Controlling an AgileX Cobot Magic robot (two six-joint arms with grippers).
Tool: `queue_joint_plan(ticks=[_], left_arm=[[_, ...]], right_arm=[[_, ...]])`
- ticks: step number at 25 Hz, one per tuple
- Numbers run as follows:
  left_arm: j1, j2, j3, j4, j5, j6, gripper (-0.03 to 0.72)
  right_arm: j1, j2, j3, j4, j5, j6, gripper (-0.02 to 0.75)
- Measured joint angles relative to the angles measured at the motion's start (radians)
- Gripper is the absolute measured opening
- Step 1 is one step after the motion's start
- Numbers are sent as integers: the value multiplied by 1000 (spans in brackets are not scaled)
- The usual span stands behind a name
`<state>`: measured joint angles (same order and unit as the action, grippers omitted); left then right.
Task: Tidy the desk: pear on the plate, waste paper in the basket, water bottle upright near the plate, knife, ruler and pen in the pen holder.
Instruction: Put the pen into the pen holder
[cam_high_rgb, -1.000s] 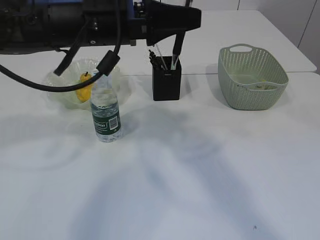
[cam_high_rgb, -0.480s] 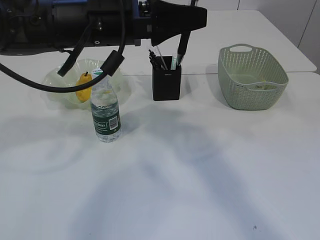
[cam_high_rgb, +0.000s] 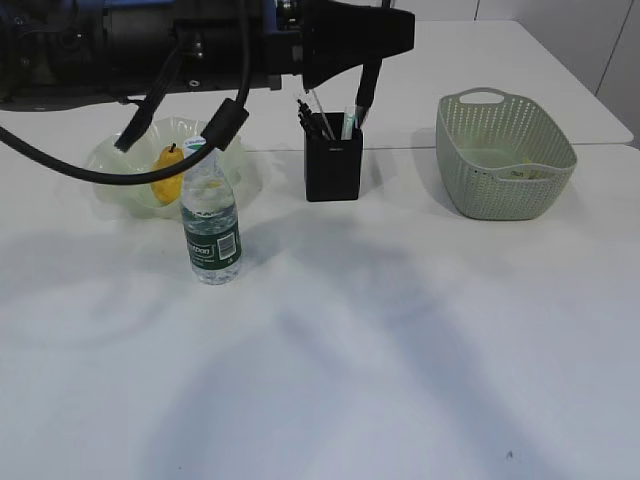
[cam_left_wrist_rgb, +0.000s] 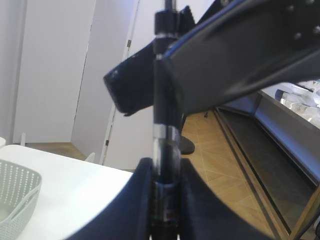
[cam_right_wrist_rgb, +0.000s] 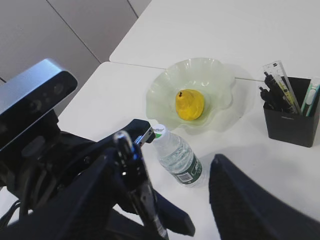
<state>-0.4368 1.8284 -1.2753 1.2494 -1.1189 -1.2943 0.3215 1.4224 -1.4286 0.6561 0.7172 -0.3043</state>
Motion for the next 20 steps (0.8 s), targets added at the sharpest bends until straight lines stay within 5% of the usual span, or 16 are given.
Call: queue_joint_plan(ticks=[6,15,20], left_arm=[[0,0,0,0,-14,0,64],[0,0,0,0,3,-6,64],[0,0,0,-2,4,-10,65]], right_arm=[[0,21,0,6,-2,-2,410],[0,23,0,31,-2,-10,119],[0,23,0,29,-6,-14,94]])
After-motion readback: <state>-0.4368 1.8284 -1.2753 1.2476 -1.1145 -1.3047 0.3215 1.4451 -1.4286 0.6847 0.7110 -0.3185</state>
